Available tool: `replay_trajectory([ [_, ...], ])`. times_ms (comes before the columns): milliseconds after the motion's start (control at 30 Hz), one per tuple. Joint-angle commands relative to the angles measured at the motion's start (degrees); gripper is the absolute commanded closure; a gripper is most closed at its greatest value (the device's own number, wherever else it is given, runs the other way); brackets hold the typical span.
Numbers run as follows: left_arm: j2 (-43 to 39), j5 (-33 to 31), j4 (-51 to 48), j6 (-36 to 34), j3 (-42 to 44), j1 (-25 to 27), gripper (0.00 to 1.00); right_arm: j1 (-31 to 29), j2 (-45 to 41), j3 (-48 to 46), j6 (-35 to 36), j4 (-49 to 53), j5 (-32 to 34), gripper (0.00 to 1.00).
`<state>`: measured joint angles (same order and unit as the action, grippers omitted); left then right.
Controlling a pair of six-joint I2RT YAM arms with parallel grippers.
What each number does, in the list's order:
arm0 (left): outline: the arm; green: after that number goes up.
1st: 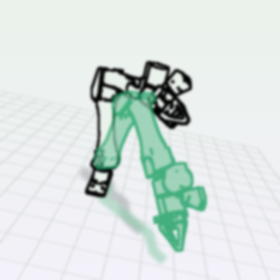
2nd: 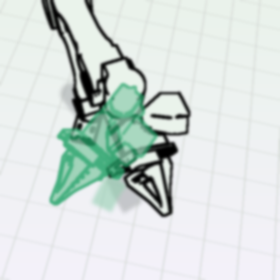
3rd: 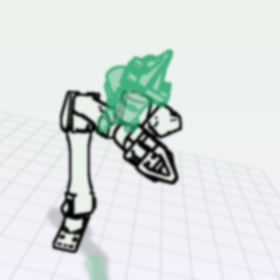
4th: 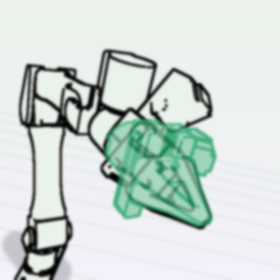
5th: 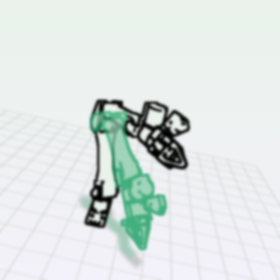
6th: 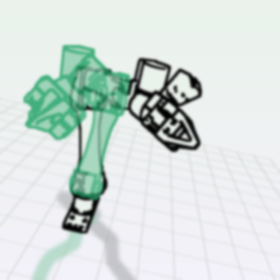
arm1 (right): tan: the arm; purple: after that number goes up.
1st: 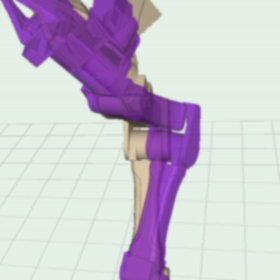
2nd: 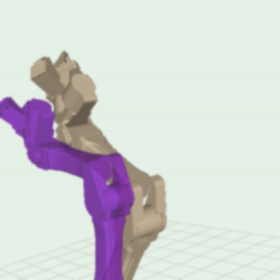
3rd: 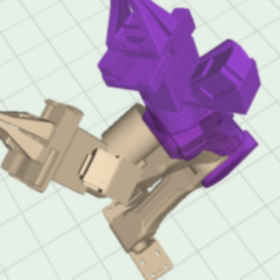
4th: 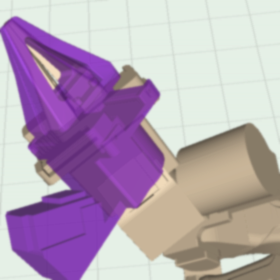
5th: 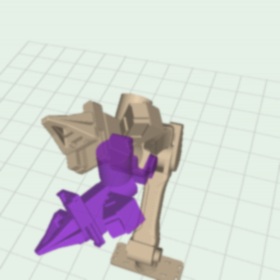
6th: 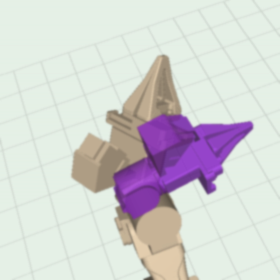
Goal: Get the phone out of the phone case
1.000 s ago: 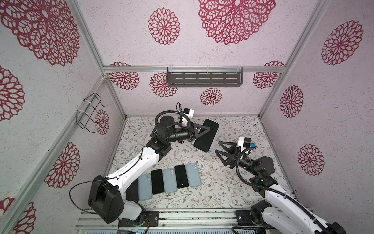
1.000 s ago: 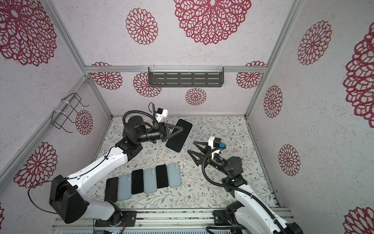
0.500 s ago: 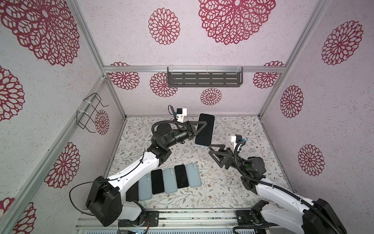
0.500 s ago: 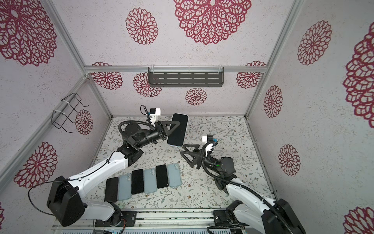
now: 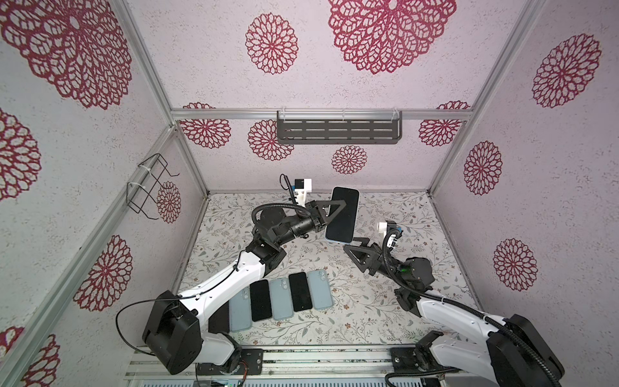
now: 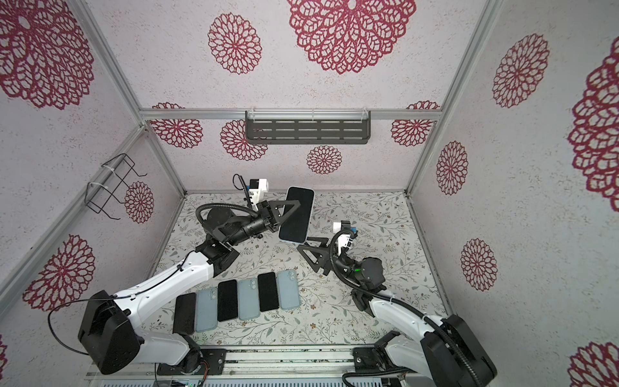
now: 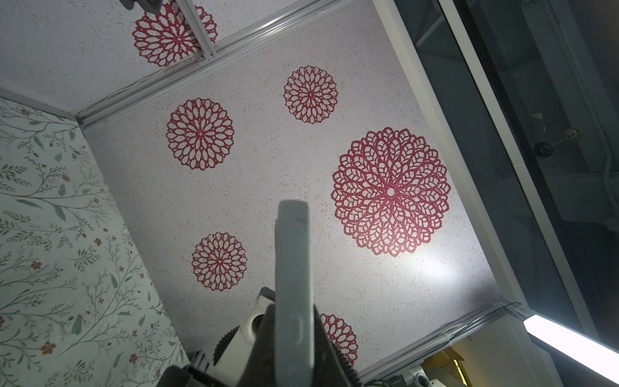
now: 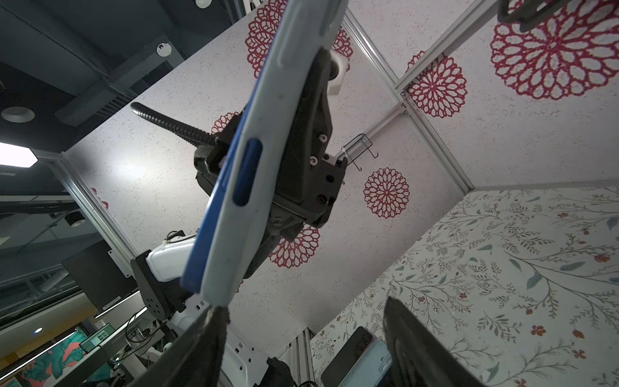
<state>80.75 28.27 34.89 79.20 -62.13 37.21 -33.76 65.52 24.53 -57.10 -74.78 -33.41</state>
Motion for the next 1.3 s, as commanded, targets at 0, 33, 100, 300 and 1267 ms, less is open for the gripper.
replay_trajectory([
  [0,0.0,-0.2,4.6,0.3,-0.5,0.5,1.00,0.6,0.5,2.5,-2.7,-7.4,0.0,0.25],
  [33,0.0,-0.3,4.6,0.4,-0.3,0.5,1.00,0.6,0.7,2.5,-2.9,-7.8,0.0,0.26],
  [100,0.0,-0.4,4.4,0.2,-0.3,0.5,1.00,0.6,0.6,2.7,-3.1,-8.1,-0.3,0.25],
  [300,0.2,-1.0,4.1,0.1,-0.2,0.4,1.00,0.5,0.1,2.4,-3.6,-8.4,-0.9,0.25],
  [1267,0.4,0.2,4.5,-0.7,0.0,2.7,1.00,3.5,3.5,3.7,-7.1,-10.0,0.3,0.34],
])
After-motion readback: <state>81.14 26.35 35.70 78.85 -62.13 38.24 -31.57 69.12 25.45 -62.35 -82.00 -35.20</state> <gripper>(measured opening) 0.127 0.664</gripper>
